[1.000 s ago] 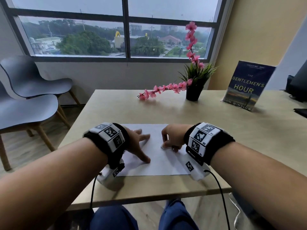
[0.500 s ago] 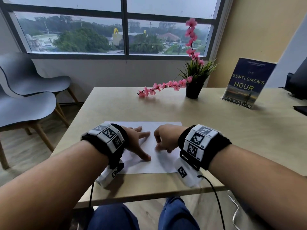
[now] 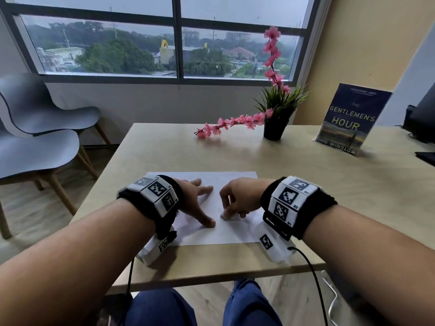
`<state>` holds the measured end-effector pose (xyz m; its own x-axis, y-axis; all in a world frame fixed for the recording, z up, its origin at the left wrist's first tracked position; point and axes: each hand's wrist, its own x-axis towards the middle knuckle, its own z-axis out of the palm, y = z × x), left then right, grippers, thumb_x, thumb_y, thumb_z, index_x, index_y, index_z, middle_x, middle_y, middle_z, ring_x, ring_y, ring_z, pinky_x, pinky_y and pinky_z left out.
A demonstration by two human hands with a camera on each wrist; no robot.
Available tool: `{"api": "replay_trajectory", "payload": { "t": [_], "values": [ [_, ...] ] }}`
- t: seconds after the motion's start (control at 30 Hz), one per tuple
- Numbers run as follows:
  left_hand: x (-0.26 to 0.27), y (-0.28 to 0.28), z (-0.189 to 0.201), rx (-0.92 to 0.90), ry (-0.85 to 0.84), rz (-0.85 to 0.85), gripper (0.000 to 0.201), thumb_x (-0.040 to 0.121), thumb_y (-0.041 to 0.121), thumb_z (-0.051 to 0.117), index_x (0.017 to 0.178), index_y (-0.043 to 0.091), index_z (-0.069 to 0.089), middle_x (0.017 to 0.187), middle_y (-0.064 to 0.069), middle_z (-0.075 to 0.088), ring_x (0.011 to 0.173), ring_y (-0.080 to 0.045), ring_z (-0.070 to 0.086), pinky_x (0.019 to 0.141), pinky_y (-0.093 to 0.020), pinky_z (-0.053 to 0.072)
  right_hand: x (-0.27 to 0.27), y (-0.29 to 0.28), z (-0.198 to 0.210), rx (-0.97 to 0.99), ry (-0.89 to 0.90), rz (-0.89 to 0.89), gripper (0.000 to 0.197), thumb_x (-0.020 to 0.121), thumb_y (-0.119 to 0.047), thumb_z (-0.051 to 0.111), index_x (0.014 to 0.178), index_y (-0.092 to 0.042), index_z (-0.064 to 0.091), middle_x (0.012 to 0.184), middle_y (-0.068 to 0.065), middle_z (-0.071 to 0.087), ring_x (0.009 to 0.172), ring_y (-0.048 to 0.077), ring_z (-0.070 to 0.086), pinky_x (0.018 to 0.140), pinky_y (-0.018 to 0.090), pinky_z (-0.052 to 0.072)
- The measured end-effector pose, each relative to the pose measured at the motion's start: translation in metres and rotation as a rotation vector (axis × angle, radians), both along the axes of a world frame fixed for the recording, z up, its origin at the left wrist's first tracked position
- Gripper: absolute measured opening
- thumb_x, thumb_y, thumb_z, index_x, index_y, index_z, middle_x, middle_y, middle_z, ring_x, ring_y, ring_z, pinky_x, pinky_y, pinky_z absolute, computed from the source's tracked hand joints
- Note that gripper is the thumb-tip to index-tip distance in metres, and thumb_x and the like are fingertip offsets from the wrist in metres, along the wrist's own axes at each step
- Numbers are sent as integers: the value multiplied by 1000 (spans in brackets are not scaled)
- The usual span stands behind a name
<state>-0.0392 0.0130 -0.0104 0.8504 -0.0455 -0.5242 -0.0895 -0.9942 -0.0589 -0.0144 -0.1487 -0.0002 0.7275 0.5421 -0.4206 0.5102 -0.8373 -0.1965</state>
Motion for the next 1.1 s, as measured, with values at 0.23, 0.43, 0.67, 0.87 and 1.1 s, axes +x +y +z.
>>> {"api": "replay_trajectory", "payload": {
  "t": [0.23,0.43,0.67,0.87,1.1],
  "values": [
    [0,0,0,13,3,1,109,63,83,55,147,48,-6,160,12,-12,149,-20,3,119,-47,14,7,-7,3,-11,-31,-13,19,85,-35,70,87,-18,62,89,7,75,69,14,65,70,27,52],
    [0,0,0,12,1,-2,109,63,83,54,147,48,-6,160,12,-12,149,-19,2,119,-46,13,13,-15,3,-12,-59,-30,22,84,-39,70,86,-20,61,89,7,75,66,14,63,66,25,47],
    [2,1,-2,2,9,1,111,62,84,55,147,48,-6,160,11,-12,150,-18,1,119,-48,12,0,-15,2,-55,-30,56,20,86,-35,68,80,-20,57,83,6,73,66,15,60,68,28,49],
    [1,0,-1,10,5,0,110,63,83,55,147,47,-6,160,12,-12,150,-19,2,119,-49,14,7,-20,6,-62,-73,-17,18,89,-34,66,88,-18,57,78,4,70,65,15,58,56,23,41],
    [2,1,-2,13,3,-4,111,61,84,54,147,48,-6,160,12,-12,149,-19,3,119,-49,15,-4,-21,8,-73,15,22,21,87,-39,68,88,-20,61,87,5,75,68,13,61,66,26,47]
  ]
}}
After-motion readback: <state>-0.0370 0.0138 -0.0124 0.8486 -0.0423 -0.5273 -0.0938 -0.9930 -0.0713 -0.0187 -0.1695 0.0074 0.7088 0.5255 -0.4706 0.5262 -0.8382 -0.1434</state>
